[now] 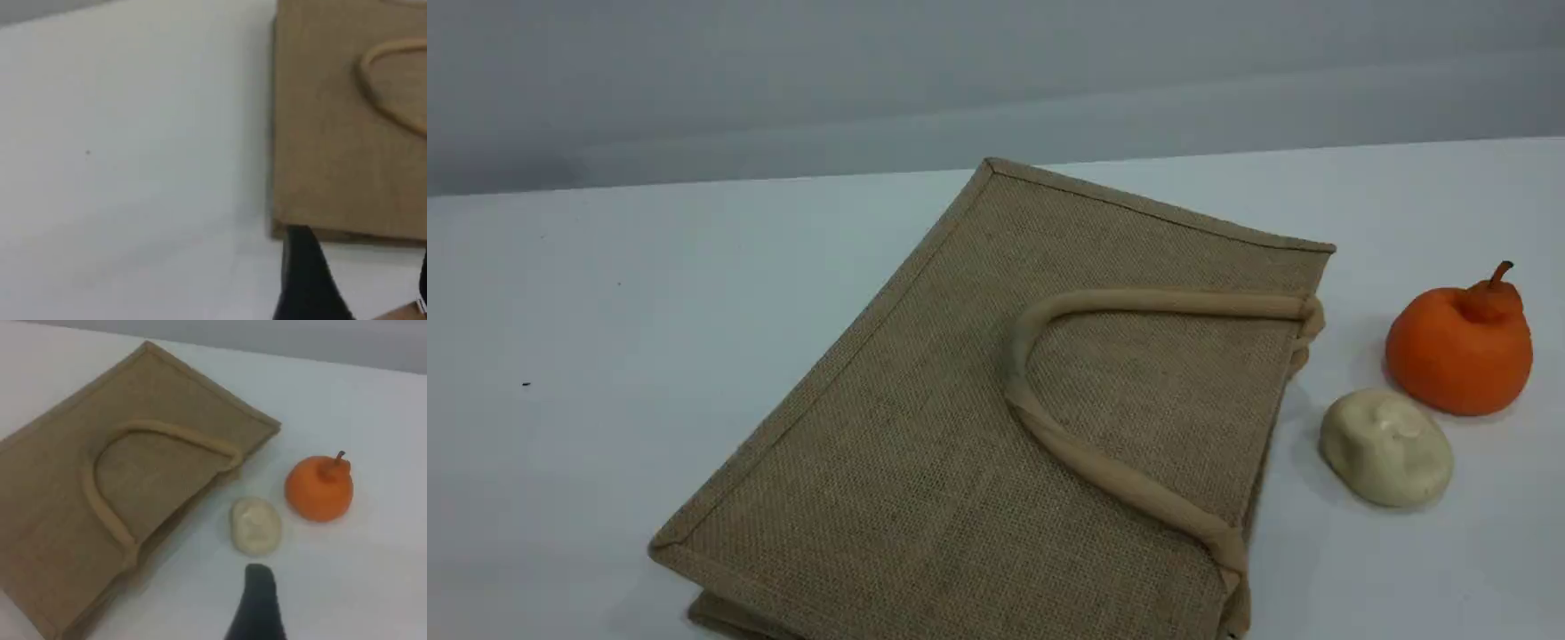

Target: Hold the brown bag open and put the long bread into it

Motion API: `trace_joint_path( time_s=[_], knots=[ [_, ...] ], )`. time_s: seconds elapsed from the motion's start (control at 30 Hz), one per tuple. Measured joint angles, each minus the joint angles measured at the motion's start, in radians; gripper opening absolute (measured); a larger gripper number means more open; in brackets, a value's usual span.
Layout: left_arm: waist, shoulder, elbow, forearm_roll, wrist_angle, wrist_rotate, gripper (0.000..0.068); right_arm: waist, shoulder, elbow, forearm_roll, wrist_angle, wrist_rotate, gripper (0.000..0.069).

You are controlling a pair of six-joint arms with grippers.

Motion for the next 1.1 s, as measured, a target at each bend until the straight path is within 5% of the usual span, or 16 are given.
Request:
trace_joint_path(
  time_s=[0.57,0.93,1.1],
  knots=[
    [0.0,-0.152,0.1,-0.009,0.046,-0.007,0.037,-0.002,-0.003,0.0,0.0,0.001,0.0,0.0513],
    [0.001,-0.154,0.102,-0.008,0.046,-0.006,0.037,-0.14,-0.036,0.0,0.012,0.005,0.0,0.0513],
    [0.109,-0.156,0.102,-0.009,0.046,-0.004,0.037,-0.14,-0.035,0.0,0.011,0.005,-0.001,0.0513]
  ],
)
